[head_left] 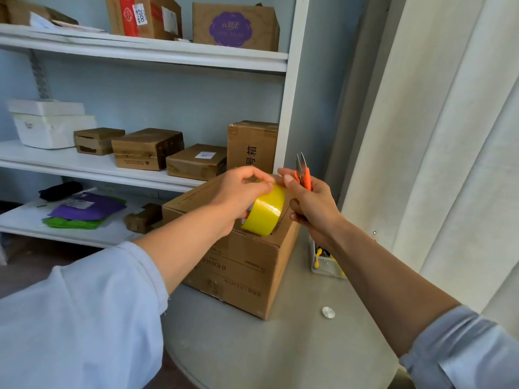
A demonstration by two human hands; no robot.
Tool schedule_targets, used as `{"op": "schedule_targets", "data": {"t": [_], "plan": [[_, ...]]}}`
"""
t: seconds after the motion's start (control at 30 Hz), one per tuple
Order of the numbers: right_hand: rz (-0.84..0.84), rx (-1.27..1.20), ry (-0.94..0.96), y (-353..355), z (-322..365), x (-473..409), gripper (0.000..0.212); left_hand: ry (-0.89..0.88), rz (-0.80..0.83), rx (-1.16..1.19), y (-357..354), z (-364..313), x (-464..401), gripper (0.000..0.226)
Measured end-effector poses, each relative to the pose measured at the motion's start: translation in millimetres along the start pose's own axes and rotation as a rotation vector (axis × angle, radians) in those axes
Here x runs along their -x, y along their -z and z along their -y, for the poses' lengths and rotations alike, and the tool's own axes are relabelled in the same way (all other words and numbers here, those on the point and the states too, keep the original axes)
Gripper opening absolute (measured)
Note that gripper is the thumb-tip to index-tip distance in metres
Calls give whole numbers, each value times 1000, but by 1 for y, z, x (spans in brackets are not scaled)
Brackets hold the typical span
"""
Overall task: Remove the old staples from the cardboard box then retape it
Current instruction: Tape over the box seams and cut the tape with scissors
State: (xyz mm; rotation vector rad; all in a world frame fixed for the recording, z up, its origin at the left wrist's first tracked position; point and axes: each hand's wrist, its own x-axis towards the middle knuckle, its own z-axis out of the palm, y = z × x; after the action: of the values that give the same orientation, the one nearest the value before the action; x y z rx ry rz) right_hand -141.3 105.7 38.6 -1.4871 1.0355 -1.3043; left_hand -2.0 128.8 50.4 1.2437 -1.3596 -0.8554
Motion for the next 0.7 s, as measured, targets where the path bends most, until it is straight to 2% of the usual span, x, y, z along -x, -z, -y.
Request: {"op": "schedule_targets", "data": {"t": [0.1, 0.2, 0.27, 0.4, 0.5, 0.7], "plan": [[42, -77, -62, -1, -5, 4, 22, -45, -121, -30, 3, 3, -6, 7], [42, -99, -82, -1, -6, 4, 31, -259, -247, -376, 11, 7, -10, 5], [28, -65, -59, -2, -5, 5, 32, -394, -210, -473, 11, 9, -10, 6], [-15, 29, 18, -8, -2, 9, 25, -430, -105, -330, 2, 13, -8, 10], [-39, 18, -5, -9, 0, 9, 25, -396, -150, -270, -1, 18, -11, 4], [-39, -22, -20, -11, 1, 9, 13, -314, -215, -191, -6, 20, -14, 4]]}}
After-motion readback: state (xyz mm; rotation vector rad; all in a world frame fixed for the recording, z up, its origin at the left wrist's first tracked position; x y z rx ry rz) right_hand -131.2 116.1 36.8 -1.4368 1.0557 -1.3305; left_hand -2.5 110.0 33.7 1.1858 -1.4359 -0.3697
